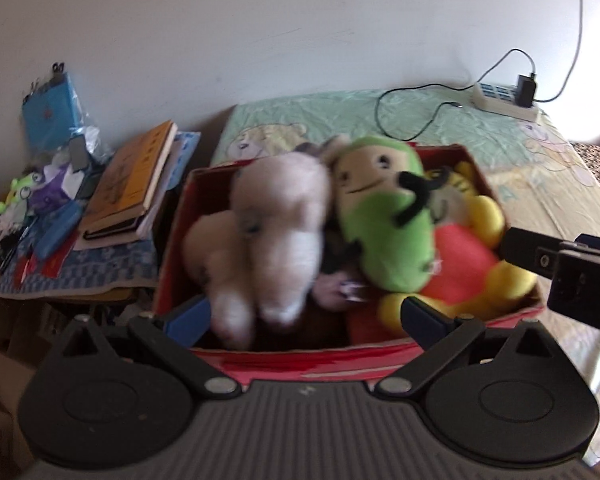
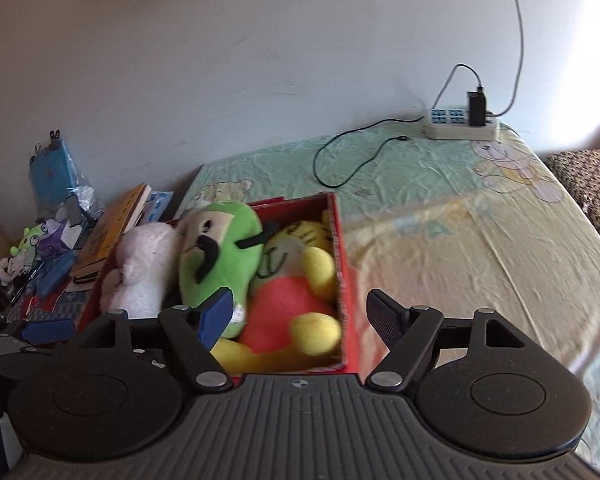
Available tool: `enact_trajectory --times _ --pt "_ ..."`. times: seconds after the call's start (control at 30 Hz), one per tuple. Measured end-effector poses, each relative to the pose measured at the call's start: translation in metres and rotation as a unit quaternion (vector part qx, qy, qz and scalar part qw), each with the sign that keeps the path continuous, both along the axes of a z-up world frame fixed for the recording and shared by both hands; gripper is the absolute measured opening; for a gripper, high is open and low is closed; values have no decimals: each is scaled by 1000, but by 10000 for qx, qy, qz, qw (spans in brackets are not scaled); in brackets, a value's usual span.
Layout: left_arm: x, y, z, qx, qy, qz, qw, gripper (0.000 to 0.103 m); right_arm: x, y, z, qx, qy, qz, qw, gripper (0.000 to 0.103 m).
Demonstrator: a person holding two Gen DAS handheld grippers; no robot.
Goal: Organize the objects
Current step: 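Withdraw the right gripper up and away from the red box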
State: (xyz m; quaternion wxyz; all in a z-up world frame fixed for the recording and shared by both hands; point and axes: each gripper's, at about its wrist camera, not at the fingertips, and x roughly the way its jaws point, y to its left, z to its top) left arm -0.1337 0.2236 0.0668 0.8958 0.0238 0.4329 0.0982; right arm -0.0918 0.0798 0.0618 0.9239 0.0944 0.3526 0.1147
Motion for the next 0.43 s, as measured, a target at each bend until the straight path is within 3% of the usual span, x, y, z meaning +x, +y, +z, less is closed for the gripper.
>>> enact_trajectory --times 0.23,0.43 --pt "9 25 -5 -270 73 -139 9995 100 9 24 -3 -41 19 71 10000 78" --pt "12 29 -3 -273 -110 -213 9993 100 13 29 -2 -90 -23 -79 9999 78"
